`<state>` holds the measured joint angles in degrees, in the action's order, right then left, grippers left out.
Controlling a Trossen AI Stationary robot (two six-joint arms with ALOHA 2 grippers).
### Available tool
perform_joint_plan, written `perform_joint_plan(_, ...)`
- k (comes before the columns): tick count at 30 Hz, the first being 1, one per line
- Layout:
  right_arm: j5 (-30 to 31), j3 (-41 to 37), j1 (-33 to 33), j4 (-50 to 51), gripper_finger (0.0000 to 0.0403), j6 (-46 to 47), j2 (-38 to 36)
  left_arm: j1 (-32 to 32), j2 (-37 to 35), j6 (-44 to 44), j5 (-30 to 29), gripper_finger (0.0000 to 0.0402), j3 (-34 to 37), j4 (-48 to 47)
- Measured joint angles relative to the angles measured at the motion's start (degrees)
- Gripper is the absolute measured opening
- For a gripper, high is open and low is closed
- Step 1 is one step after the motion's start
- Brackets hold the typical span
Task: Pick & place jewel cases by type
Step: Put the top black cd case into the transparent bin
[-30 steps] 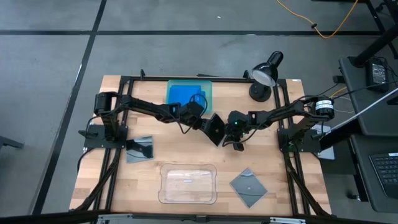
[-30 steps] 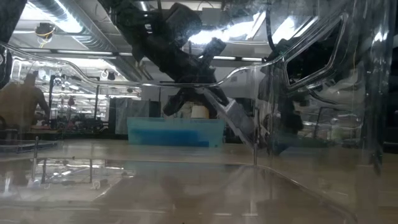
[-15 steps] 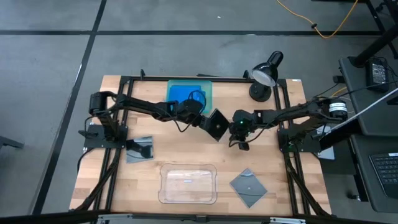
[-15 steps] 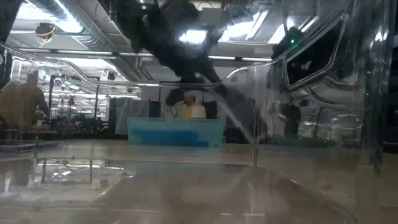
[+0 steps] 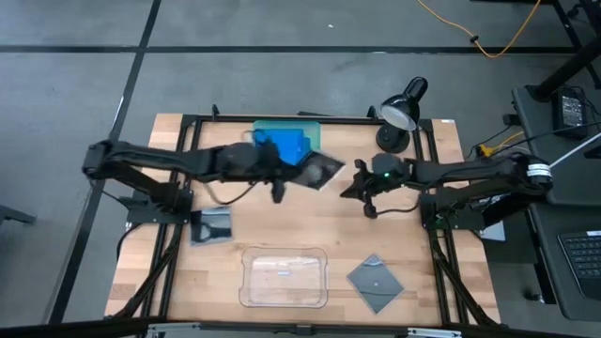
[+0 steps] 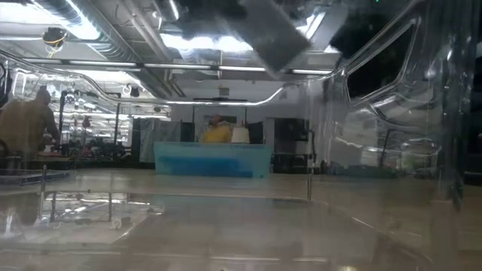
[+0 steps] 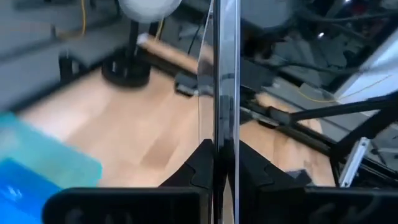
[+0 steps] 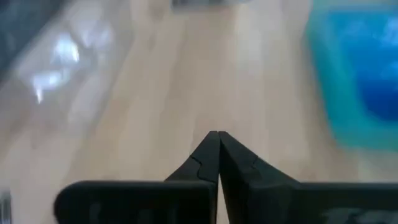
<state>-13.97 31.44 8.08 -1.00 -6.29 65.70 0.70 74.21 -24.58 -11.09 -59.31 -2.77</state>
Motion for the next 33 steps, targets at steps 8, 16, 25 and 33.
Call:
perform_joint_plan(8,-0.89,0.11,-0.15,-10.11,0.0009,9.04,-9.46,-12.76,-11.38,19.27,-9.49,0.0018,0.00,-1.60)
perform_joint_plan(16,-1.14,0.12,-0.15,-12.28,0.0009,16.11,-14.49,-27.86,-14.94,38.82,-25.03,0.0018,0.00,2.01)
perform_joint_plan(25,-1.27,0.13,-0.41,-12.49,0.0010,22.54,-14.85,-43.43,-12.97,64.25,-47.43,0.0018,0.00,10.55)
perform_joint_plan(33,-1.19,0.13,-1.11,-12.57,0.0010,24.24,-14.85,-48.30,-9.80,82.51,-69.03,0.0018,-0.02,15.00)
